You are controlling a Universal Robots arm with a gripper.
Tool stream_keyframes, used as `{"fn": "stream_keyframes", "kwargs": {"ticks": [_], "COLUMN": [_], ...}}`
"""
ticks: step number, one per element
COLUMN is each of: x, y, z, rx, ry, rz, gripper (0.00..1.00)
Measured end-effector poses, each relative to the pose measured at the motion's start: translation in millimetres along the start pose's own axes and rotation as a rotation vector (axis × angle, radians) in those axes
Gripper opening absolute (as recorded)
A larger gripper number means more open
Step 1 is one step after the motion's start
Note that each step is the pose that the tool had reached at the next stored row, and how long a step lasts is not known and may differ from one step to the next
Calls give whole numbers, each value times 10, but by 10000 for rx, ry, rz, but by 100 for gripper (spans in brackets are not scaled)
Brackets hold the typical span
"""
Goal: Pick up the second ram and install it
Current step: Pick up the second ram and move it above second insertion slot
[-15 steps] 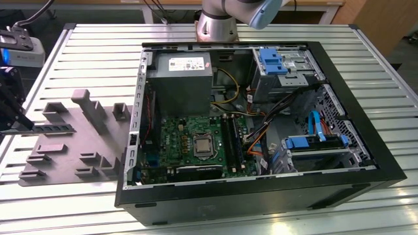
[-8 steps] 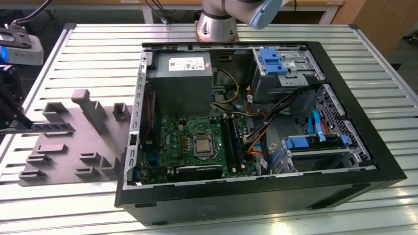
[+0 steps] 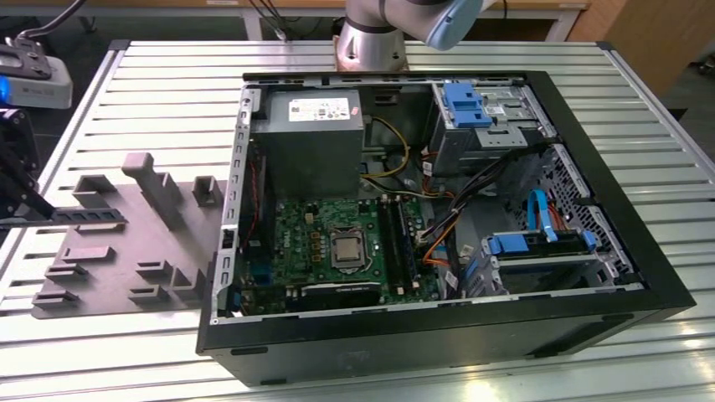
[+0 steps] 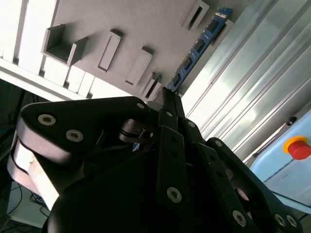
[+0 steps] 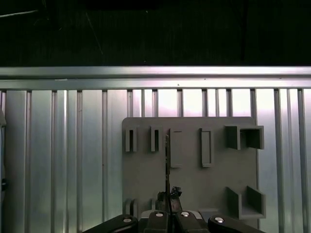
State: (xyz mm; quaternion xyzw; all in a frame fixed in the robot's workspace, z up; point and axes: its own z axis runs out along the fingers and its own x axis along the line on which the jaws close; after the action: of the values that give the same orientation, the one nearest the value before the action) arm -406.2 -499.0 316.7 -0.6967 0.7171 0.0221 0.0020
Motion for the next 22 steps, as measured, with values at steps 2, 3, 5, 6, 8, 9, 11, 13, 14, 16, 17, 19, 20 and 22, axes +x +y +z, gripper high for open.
{"fn": "stream_keyframes", "kwargs": {"ticks": [2, 3, 5, 6, 8, 9, 11, 13, 14, 16, 17, 19, 20, 22], "x": [-1, -1, -1, -1, -2, -2, -2, -3, -3, -3, -3, -3, -3, -4], "y": [0, 0, 1, 1, 1, 1, 1, 2, 2, 2, 2, 2, 2, 3], "z": [-7, -10, -21, -26, -39, -45, -54, -62, -65, -73, -77, -86, -90, -96], "rx": [2, 5, 5, 7, 9, 9, 11, 12, 12, 13, 14, 14, 15, 16], "ry": [0, -1, 1, 0, 0, 0, -1, -1, -1, 0, 0, -1, -1, -1], "rz": [0, 0, 0, 0, 0, 0, -1, -1, -1, -1, -1, -1, -1, -1], "gripper": [12, 12, 12, 12, 12, 12, 12, 12, 12, 12, 12, 12, 12, 12]}}
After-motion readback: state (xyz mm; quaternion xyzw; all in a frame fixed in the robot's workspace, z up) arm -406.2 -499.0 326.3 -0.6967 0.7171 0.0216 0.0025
